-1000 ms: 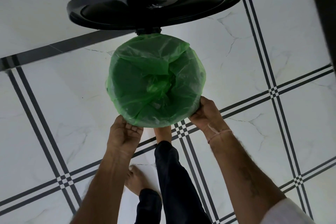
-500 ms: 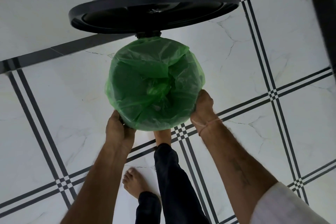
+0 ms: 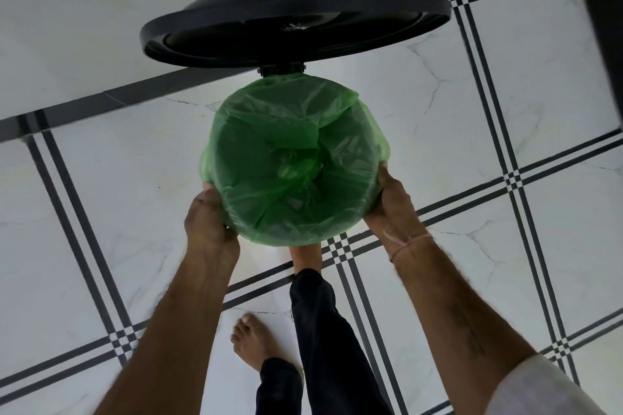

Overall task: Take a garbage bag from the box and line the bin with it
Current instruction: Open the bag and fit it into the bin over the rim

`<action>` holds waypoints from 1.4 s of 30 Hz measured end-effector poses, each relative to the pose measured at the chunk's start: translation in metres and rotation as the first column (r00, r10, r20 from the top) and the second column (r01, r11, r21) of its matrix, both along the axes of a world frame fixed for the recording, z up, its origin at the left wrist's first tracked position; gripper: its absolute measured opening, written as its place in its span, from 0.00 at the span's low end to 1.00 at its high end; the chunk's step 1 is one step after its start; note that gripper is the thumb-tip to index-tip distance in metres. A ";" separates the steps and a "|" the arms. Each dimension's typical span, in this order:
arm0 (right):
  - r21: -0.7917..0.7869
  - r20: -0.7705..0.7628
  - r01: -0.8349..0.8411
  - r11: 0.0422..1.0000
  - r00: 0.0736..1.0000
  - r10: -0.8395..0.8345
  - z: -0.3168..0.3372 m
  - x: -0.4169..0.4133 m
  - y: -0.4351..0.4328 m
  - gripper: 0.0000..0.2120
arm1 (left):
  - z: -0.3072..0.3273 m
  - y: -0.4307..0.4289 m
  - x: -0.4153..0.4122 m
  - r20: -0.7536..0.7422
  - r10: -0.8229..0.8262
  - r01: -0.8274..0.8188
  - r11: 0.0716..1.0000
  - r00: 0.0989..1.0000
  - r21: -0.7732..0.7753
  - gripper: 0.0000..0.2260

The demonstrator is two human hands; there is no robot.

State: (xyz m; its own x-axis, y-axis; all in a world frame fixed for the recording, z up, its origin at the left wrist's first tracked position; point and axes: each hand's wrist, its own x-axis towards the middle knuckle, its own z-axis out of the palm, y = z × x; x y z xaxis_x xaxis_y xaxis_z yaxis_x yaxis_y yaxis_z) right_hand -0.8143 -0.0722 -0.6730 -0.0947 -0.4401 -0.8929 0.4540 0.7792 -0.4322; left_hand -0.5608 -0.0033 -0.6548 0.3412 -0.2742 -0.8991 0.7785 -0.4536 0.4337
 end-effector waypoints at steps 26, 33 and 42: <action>0.161 -0.393 -0.950 -0.266 -0.309 0.866 -0.114 0.119 -0.039 0.40 | -0.018 0.012 -0.003 -0.040 0.017 -0.019 0.999 0.999 -0.044 0.11; 0.217 -0.483 -0.976 0.025 -0.085 0.871 -0.092 0.092 -0.057 0.31 | -0.012 0.008 -0.004 -0.041 0.036 -0.036 0.999 0.999 -0.006 0.10; 0.133 -0.365 -0.988 -0.084 -0.127 0.922 -0.022 0.089 -0.061 0.09 | -0.005 0.006 -0.003 -0.040 0.027 -0.025 0.999 0.999 0.046 0.11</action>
State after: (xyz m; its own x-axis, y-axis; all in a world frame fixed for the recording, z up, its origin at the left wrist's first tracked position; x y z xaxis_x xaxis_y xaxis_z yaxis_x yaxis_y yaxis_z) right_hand -0.7255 -0.1331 -0.6948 0.3648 -0.3878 -0.8465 -0.8669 0.1901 -0.4607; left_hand -0.5642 0.0030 -0.6600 0.3106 -0.2246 -0.9236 0.8071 -0.4510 0.3810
